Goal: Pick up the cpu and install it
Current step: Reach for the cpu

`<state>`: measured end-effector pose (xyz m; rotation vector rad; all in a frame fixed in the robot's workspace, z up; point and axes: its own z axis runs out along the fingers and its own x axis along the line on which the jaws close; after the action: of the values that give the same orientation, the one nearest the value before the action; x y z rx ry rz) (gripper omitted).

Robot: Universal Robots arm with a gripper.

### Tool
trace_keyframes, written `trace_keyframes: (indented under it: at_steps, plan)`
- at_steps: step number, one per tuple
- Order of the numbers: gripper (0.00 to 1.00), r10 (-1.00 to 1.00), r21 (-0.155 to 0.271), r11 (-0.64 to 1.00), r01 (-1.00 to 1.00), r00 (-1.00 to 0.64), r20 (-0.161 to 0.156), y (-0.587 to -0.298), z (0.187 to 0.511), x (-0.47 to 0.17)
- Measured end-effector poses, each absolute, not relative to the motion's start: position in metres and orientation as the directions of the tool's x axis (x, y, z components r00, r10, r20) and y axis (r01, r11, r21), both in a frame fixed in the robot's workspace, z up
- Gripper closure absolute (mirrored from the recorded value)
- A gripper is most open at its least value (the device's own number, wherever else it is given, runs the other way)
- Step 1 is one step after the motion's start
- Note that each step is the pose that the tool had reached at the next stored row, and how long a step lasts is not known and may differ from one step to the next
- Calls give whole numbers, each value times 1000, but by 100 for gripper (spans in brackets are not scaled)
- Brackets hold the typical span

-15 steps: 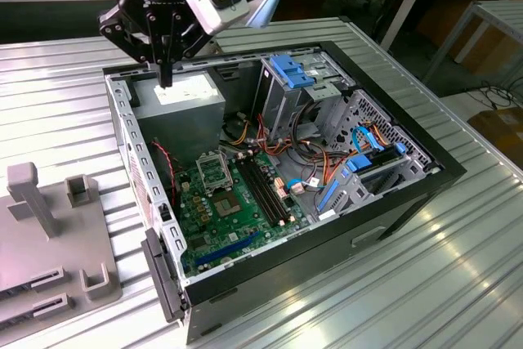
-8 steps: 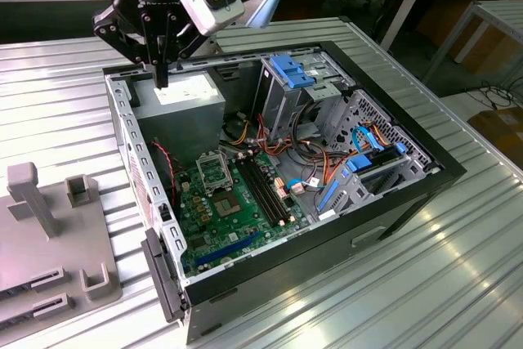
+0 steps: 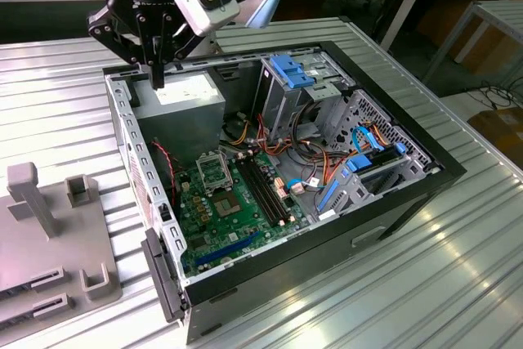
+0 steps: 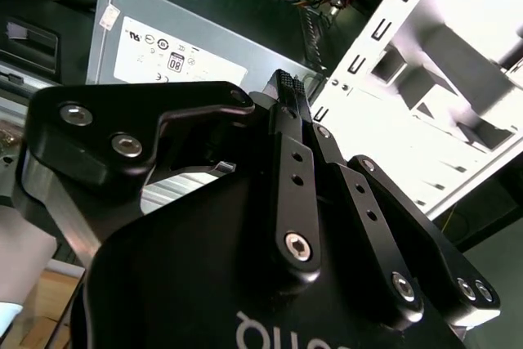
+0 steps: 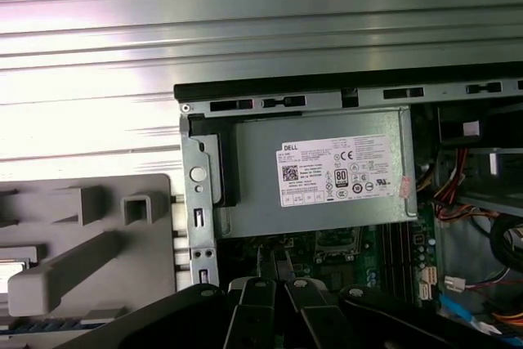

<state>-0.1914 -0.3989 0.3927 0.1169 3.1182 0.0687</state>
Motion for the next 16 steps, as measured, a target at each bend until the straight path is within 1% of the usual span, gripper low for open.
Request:
trace_keyframes:
  at_steps: [16]
  plan:
    - [89,75,45,996,74,-997,-17,-399,393,-202]
